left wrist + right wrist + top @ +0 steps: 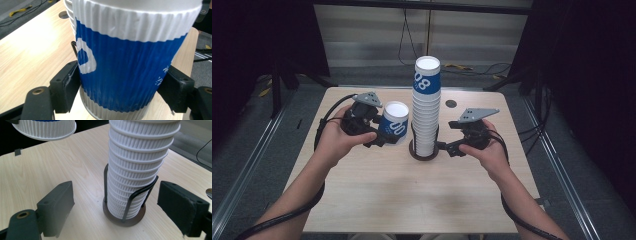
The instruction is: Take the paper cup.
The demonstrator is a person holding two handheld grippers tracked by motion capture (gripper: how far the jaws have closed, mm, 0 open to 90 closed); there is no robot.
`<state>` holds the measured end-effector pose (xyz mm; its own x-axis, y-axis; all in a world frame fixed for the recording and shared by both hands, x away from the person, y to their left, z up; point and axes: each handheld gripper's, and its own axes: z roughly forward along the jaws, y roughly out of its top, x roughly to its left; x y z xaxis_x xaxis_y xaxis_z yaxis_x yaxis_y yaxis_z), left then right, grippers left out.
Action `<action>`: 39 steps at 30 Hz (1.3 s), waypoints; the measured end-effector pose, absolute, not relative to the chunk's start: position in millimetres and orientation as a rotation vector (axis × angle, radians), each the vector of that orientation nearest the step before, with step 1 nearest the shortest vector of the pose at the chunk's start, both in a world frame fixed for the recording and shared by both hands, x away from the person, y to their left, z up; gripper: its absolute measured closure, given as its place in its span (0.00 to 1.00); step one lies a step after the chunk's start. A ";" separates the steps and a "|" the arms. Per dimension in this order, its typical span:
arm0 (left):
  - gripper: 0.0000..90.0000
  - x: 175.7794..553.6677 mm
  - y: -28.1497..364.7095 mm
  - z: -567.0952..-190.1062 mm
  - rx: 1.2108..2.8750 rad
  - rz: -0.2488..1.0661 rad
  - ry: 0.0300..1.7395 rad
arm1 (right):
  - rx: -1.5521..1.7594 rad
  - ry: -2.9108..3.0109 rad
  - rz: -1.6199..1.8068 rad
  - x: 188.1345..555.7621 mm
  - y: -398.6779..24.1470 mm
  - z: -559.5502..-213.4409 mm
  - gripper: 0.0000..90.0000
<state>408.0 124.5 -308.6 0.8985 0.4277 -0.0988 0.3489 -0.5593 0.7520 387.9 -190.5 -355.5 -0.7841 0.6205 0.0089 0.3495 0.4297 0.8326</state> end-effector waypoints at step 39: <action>0.28 398.4 97.7 -345.1 2.400 0.073 0.445 | 0.842 2.422 1.304 375.3 -195.6 -375.3 0.15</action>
